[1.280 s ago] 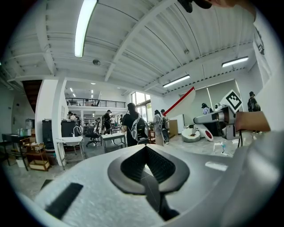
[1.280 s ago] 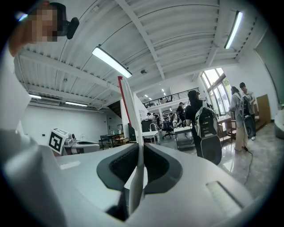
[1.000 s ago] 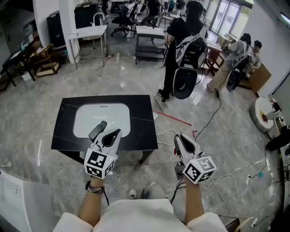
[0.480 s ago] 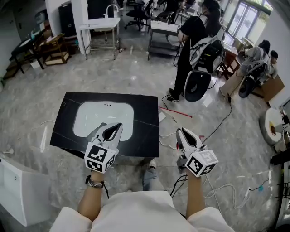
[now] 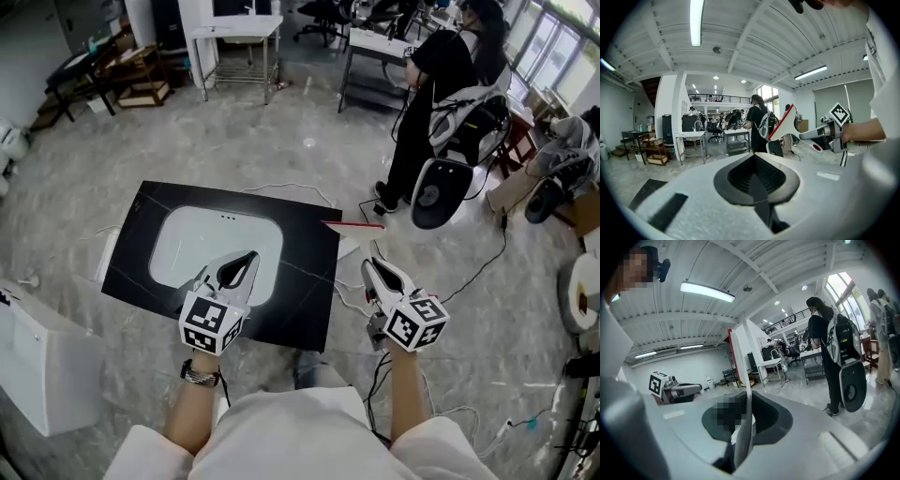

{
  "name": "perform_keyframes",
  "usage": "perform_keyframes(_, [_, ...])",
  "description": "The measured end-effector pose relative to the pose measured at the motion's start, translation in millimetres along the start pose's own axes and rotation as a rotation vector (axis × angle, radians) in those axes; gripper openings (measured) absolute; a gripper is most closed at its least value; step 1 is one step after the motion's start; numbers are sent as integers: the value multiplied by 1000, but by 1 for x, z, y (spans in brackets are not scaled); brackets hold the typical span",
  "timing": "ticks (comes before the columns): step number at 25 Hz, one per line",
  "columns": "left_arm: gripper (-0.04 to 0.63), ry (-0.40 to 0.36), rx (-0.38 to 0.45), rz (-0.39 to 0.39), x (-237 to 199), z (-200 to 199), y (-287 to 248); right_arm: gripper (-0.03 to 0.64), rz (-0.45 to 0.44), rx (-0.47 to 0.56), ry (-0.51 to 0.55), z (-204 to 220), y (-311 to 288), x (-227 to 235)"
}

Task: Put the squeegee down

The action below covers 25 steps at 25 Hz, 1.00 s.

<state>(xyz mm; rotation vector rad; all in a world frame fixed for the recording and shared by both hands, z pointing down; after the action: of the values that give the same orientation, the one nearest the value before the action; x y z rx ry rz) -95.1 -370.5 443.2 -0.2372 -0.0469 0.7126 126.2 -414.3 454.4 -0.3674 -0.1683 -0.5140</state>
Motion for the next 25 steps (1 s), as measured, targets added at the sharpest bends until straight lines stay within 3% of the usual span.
perform_keyframes(14, [0, 122, -81, -160, -44, 44, -42, 43, -239, -292, -120, 67, -129, 28])
perform_keyframes(25, [0, 196, -150, -234, -62, 75, -57, 43, -327, -467, -126, 124, -200, 36])
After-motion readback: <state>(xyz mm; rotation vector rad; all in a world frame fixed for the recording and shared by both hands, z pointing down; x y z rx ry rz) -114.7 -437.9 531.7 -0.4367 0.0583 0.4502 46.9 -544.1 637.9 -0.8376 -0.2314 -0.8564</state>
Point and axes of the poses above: the fingertips, and each gripper's own axes: y backward along the fingers, x to its right, z out of its underside, the point moved 1 cm from there along y, backward along the fingers, and after that the axes turned 15 degrees about z, right-handed, at the moved point
